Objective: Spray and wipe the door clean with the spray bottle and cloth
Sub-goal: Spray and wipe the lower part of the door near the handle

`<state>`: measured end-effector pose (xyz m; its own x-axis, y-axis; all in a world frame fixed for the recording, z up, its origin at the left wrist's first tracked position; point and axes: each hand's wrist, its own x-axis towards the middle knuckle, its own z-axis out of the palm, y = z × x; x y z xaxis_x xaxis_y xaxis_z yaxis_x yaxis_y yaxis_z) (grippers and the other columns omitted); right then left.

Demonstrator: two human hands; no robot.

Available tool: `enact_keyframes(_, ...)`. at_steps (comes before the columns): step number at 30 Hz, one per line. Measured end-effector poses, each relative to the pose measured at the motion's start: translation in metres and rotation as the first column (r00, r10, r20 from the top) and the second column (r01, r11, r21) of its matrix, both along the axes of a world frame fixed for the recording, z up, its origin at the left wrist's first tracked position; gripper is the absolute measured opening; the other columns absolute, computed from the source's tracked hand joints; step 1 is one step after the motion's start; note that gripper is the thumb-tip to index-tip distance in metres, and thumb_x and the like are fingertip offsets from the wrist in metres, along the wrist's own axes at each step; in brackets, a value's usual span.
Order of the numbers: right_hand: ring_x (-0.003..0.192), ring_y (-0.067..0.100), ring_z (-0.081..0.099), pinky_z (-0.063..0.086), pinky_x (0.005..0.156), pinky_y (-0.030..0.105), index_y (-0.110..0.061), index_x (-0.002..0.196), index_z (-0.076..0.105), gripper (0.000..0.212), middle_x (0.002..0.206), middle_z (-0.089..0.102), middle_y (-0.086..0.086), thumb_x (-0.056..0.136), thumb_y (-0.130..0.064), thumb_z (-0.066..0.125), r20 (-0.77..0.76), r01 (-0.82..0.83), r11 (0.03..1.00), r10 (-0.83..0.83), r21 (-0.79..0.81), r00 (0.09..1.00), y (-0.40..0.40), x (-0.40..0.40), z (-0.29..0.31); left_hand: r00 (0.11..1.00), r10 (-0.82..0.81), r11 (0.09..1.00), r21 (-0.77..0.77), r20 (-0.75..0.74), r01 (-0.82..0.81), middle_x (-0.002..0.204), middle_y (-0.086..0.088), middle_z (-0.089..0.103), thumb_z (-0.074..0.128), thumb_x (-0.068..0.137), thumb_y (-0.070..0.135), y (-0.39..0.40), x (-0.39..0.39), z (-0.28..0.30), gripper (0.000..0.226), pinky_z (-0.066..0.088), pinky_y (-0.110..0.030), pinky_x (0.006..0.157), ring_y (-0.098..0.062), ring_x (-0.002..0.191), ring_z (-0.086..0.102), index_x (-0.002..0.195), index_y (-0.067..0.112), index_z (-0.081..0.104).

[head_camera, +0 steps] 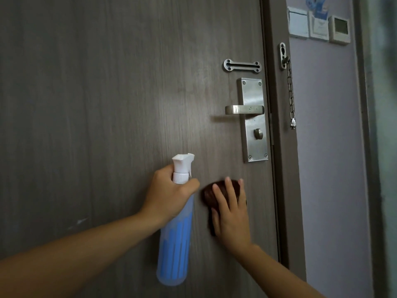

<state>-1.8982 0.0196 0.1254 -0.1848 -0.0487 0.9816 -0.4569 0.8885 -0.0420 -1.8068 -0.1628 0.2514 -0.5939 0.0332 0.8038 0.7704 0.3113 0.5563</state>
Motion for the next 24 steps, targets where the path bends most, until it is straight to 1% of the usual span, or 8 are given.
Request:
enact_keyframes(3,0.157,0.044,0.007,0.042,0.111,0.066,-0.02,0.155,0.038,0.056,0.169,0.023,0.013,0.101,-0.03,0.049,0.018,0.004,1.0,-0.004,0.004,1.0,0.002,0.001,-0.002,1.0,0.005,1.0,-0.014,0.004,-0.005,0.053,0.009,0.05,0.072,0.069,0.022,0.0,0.002,-0.004,0.026,0.036,-0.02,0.047,-0.004,0.05,0.045,0.068,0.004,0.053)
enact_keyframes(7,0.156,0.047,0.009,0.031,0.118,0.06,-0.015,0.151,0.046,0.052,0.168,0.025,0.015,0.101,-0.022,0.057,0.001,0.02,0.993,-0.02,-0.12,1.0,-0.001,-0.002,0.054,1.0,0.02,1.0,-0.012,-0.003,-0.02,0.054,0.008,0.052,0.071,0.067,0.026,-0.001,0.004,-0.005,0.028,0.037,-0.021,0.047,-0.006,0.05,0.047,0.069,0.003,0.055)
enact_keyframes(11,0.155,0.049,0.008,0.028,0.121,0.063,-0.013,0.151,0.047,0.049,0.168,0.024,0.017,0.104,-0.024,0.051,0.009,0.035,0.981,-0.034,-0.193,0.999,0.001,-0.007,0.129,1.0,0.022,0.999,-0.046,0.002,-0.021,0.053,0.01,0.053,0.078,0.079,0.008,-0.004,0.004,-0.009,0.025,0.038,-0.017,0.046,-0.001,0.049,0.049,0.068,0.009,0.056)
enact_keyframes(14,0.155,0.048,0.007,0.027,0.122,0.062,-0.014,0.153,0.044,0.05,0.168,0.023,0.017,0.105,-0.026,0.048,-0.01,0.031,0.98,-0.033,-0.197,0.999,0.0,-0.01,0.156,1.0,0.029,0.998,-0.055,0.003,-0.028,0.054,0.009,0.054,0.077,0.08,0.004,-0.005,0.004,-0.01,0.028,0.039,-0.018,0.047,-0.002,0.049,0.05,0.066,0.014,0.055)
enact_keyframes(17,0.156,0.046,0.005,0.024,0.124,0.06,-0.017,0.156,0.04,0.052,0.17,0.018,0.014,0.105,-0.028,0.046,-0.037,0.014,0.982,-0.021,-0.188,0.999,-0.005,-0.009,0.141,1.0,0.026,0.999,-0.042,-0.008,-0.026,0.054,0.011,0.056,0.078,0.08,0.004,-0.004,0.005,-0.01,0.029,0.039,-0.016,0.046,0.0,0.049,0.052,0.067,0.016,0.055)
enact_keyframes(20,0.158,0.042,0.004,0.021,0.125,0.056,-0.018,0.156,0.042,0.054,0.171,0.018,0.01,0.103,-0.027,0.05,-0.079,-0.047,0.995,0.04,-0.086,0.996,-0.006,-0.007,0.087,1.0,0.006,1.0,-0.003,-0.024,-0.007,0.053,0.012,0.055,0.077,0.073,0.018,0.001,0.007,-0.01,0.023,0.038,-0.015,0.046,0.0,0.048,0.049,0.066,0.018,0.055)
enact_keyframes(22,0.158,0.042,0.006,0.026,0.123,0.057,-0.019,0.156,0.042,0.056,0.171,0.019,0.008,0.102,-0.027,0.053,-0.066,-0.067,0.998,0.067,-0.009,0.996,-0.002,-0.007,0.039,1.0,-0.008,1.0,0.008,-0.027,0.009,0.051,0.013,0.054,0.072,0.068,0.024,0.004,0.007,-0.013,0.019,0.036,-0.015,0.045,0.001,0.047,0.047,0.063,0.023,0.053)
enact_keyframes(24,0.158,0.041,0.008,0.032,0.12,0.059,-0.023,0.157,0.038,0.058,0.171,0.019,0.007,0.102,-0.029,0.052,-0.008,-0.057,0.998,0.057,0.018,0.998,0.009,-0.005,0.003,1.0,-0.009,1.0,-0.011,-0.019,0.009,0.051,0.012,0.053,0.071,0.068,0.027,0.007,0.006,-0.018,0.019,0.036,-0.016,0.045,0.0,0.046,0.046,0.06,0.028,0.054)
